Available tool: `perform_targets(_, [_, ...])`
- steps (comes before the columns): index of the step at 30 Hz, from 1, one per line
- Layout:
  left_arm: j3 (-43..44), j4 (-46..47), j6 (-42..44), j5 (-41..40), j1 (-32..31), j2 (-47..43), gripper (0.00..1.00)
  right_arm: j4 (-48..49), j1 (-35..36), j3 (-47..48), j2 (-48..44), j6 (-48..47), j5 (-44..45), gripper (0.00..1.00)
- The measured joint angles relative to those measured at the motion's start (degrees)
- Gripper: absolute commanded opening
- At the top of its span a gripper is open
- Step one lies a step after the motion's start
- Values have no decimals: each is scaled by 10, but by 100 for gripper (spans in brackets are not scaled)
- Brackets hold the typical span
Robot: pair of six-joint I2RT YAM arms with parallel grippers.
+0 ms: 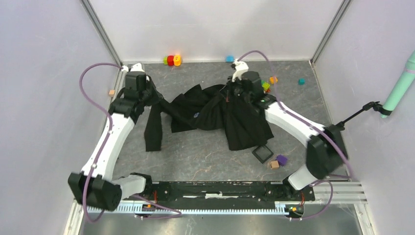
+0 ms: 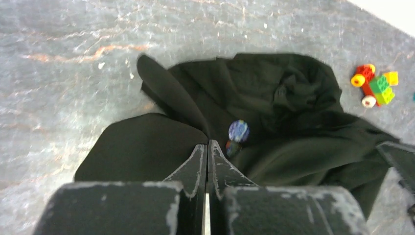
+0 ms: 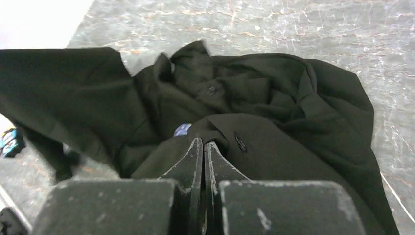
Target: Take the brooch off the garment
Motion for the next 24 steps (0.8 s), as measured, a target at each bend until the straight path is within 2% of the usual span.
perform_targets(2, [43,-8,-8,21,17,66,2,-32,-5,58,69,0,-5,0])
perform_targets(5, [170,-20,-10,34,47,157,2,-80,-26,198,157,1,-30,0])
perform_targets(7, [214,-11,-9,26,58,162,2,-92,-37,262,174,2,-43,0])
perform_targets(10, [205,8,-8,9,66,105,2,-72,-48,297,152,10,-66,0])
perform_targets(13, [125,30,-10,1,66,0,2,-31,-44,236,90,21,-95,0])
perform_targets(18, [-94,49,-43,10,66,-183,2,3,-25,59,5,30,-114,0])
perform_targets(24, [-257,11,-116,3,66,-299,3,9,-26,-152,-34,45,-73,0])
